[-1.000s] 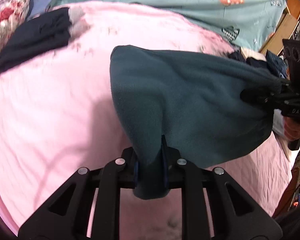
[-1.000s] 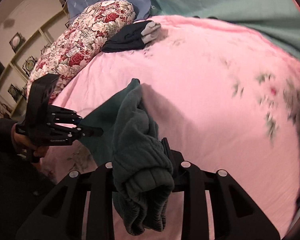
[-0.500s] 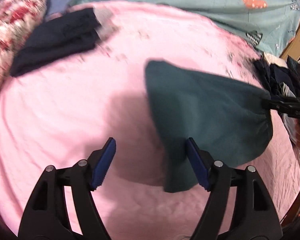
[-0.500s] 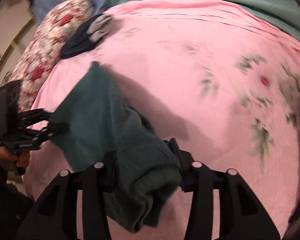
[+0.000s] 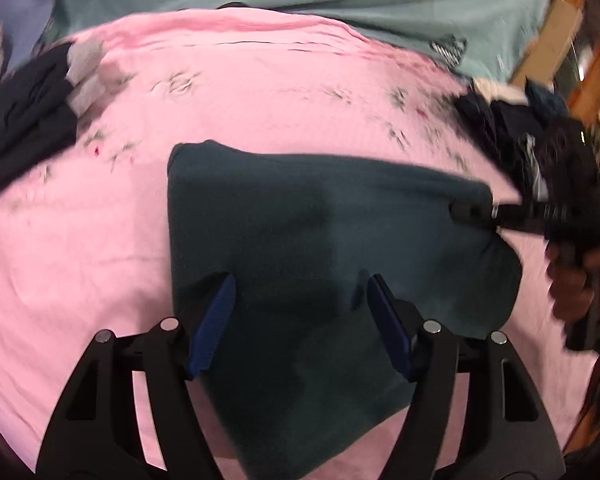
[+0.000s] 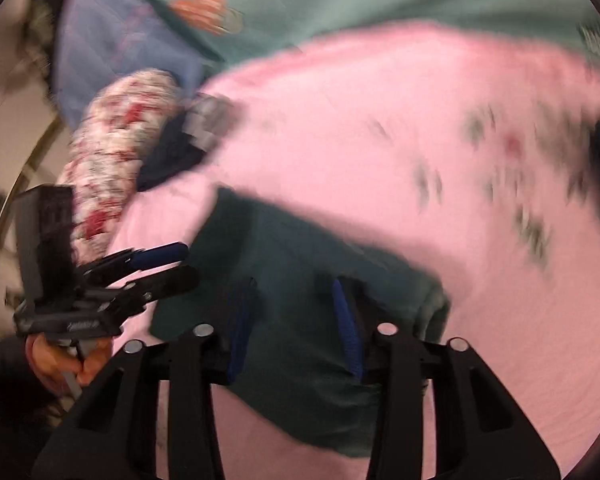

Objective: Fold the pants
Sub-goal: 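Press the bundle flat and open both grippers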

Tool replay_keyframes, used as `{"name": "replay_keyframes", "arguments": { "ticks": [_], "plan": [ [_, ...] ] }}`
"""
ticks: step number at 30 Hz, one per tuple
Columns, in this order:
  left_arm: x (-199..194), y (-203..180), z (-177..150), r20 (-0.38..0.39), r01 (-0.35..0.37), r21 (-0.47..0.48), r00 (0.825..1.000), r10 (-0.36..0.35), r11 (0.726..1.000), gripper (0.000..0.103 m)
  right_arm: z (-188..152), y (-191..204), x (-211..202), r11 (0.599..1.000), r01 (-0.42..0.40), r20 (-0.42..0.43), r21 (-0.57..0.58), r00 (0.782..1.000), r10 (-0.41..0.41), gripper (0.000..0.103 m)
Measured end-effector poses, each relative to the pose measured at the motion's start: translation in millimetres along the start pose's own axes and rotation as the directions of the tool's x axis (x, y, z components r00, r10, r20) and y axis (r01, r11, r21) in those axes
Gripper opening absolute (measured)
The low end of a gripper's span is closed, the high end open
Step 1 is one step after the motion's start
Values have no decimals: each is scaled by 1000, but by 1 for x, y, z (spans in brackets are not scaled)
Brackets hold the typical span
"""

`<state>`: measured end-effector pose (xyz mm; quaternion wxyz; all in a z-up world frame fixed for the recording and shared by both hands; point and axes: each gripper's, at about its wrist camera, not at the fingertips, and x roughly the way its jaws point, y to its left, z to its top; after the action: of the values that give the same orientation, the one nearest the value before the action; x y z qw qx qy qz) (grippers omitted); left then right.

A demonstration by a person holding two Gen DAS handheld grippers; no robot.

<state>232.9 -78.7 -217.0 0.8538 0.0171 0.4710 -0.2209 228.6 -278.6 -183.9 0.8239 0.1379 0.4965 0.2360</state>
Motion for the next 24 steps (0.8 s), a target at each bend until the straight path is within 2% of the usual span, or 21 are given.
{"name": "replay_keyframes", "arguments": {
  "ticks": [1, 2, 3, 5, 6, 7, 9, 10, 12, 15, 18, 20, 21, 23, 24],
  "plan": [
    [-3, -1, 0, -19, -46, 26, 999, 47, 999, 70, -5, -25, 11, 997, 6, -6, 74, 1000, -6, 28],
    [-9, 0, 1, -22, -80, 26, 997, 81, 996, 70, -7, -36, 12, 993, -22, 7, 113, 1000, 21, 8],
    [-16, -1, -1, -10, -94, 17, 996, 94, 995, 70, -10, -53, 12, 982, -58, 23, 177, 998, 55, 0],
    [-38, 0, -7, 16, -84, -8, 996, 84, 996, 72, -13, -73, 10, 954, -131, 45, 269, 991, 123, 0],
    [-44, -2, -12, 15, -72, -6, 997, 72, 997, 73, -13, -71, 5, 955, -109, 41, 275, 994, 101, 0],
    [-48, -4, -21, 6, -69, 9, 998, 68, 998, 75, -13, -64, -1, 964, -71, 32, 256, 997, 65, 5],
    [-37, -5, -36, -49, -95, 31, 994, 96, 995, 75, -14, -43, -16, 978, -14, 28, 208, 1000, 8, 40],
    [-25, -1, -45, -98, -113, 20, 989, 115, 993, 77, -19, -28, -29, 984, 4, 55, 178, 998, -14, 44],
    [-20, 7, -51, -89, -101, -25, 991, 99, 995, 78, -32, -13, -43, 991, 14, 76, 135, 997, -25, 45],
    [-30, -3, -43, -108, -154, -11, 983, 152, 988, 80, -51, -17, -24, 983, 117, -28, 138, 993, -114, 44],
    [-60, -21, -31, -60, -232, 4, 971, 232, 973, 95, -65, -22, -20, 982, 144, -39, 122, 989, -140, 43],
    [-84, -34, -25, -21, -252, -1, 968, 252, 968, 99, -63, -14, -28, 969, 209, -60, 134, 977, -202, 46],
    [-98, -41, -23, -2, -250, -9, 968, 250, 968, 100, -61, -8, -36, 954, 265, -72, 142, 964, -257, 48],
    [-119, -52, -19, 20, -234, -33, 972, 235, 972, 101, -62, 3, -55, 937, 323, -52, 137, 946, -319, 67],
    [-128, -56, -18, 26, -231, -43, 972, 233, 972, 101, -63, 15, -68, 924, 360, -25, 128, 933, -360, 83]
  ]
}}
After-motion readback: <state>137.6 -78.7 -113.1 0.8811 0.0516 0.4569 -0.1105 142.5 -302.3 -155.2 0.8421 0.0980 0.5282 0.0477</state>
